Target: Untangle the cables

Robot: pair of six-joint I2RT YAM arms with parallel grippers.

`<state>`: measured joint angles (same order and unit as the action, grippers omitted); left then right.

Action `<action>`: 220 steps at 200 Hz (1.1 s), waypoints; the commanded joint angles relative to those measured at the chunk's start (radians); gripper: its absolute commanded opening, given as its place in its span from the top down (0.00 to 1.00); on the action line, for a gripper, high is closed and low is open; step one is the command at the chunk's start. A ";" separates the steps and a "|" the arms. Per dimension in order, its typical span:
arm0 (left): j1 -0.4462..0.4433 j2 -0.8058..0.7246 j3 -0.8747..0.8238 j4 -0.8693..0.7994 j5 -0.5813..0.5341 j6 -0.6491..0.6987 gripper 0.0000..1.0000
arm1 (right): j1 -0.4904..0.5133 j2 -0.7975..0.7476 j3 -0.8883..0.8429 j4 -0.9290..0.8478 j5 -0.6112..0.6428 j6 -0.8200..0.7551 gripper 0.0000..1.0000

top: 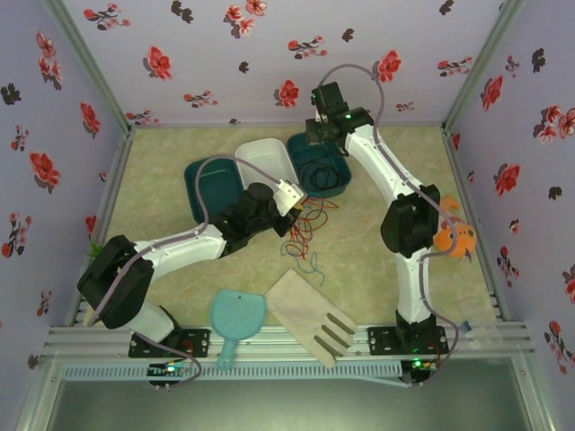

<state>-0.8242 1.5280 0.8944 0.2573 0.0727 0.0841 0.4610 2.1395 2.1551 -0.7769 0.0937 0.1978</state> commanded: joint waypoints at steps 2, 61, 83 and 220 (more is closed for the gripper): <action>0.010 0.016 -0.008 0.050 0.029 -0.020 1.00 | -0.003 0.052 0.027 -0.076 -0.090 -0.016 1.00; 0.011 0.004 -0.017 0.059 0.041 -0.029 1.00 | -0.016 0.154 0.031 -0.040 -0.203 0.043 1.00; 0.011 -0.006 -0.023 0.063 0.047 -0.035 1.00 | -0.030 0.200 0.037 -0.033 -0.241 0.077 1.00; 0.019 -0.025 -0.015 0.081 0.032 -0.088 1.00 | -0.068 0.020 -0.012 -0.104 -0.206 0.090 0.50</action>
<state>-0.8185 1.5322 0.8787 0.2844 0.1055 0.0345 0.3973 2.2932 2.1689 -0.8433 -0.1745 0.2947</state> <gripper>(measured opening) 0.073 0.470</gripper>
